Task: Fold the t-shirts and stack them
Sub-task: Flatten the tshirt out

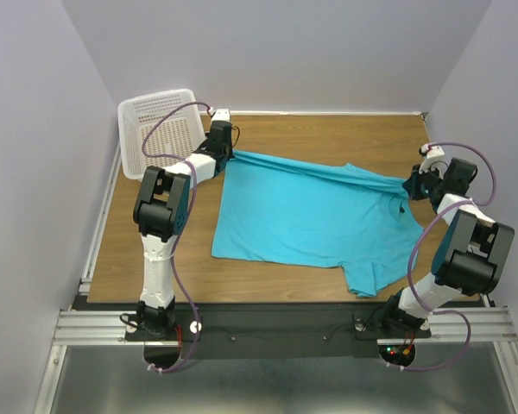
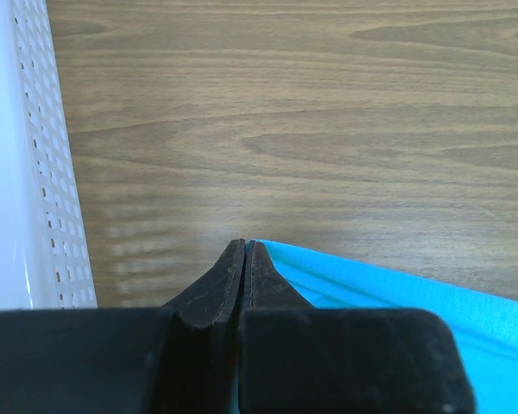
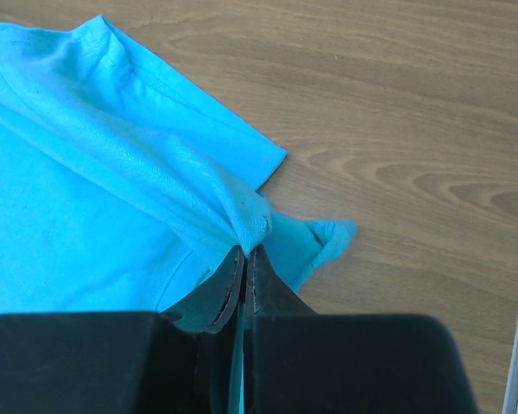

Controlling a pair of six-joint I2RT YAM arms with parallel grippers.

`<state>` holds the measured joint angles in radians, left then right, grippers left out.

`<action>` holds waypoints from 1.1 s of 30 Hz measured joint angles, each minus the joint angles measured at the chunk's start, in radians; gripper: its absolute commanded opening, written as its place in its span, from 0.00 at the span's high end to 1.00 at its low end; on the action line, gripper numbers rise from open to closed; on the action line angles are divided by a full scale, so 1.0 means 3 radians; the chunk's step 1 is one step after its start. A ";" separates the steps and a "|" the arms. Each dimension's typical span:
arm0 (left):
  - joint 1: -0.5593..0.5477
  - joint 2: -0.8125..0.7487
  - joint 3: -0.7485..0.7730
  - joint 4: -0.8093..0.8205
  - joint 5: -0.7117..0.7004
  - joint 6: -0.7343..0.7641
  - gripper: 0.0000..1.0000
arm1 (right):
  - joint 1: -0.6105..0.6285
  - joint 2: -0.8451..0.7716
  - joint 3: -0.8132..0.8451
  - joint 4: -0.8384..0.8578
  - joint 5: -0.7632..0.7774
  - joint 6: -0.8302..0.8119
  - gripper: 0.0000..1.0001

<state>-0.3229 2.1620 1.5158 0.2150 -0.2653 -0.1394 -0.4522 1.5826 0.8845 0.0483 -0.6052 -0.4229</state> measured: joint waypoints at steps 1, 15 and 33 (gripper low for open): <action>-0.0001 0.0000 0.0000 0.0000 -0.0001 0.0000 1.00 | 0.0000 0.0000 0.0000 0.0010 0.0000 0.0000 0.99; -0.0001 0.0000 0.0000 0.0000 0.0001 -0.0003 1.00 | 0.0000 0.0182 0.0072 0.0066 0.0010 0.0025 0.98; -0.0001 -0.0121 -0.0219 0.0066 0.0010 -0.0017 1.00 | 0.0000 0.0184 0.0072 0.0160 0.0145 0.0053 0.98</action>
<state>-0.3233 2.1258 1.4502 0.2348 -0.2623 -0.1444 -0.4522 1.6379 0.9062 0.0963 -0.5617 -0.4068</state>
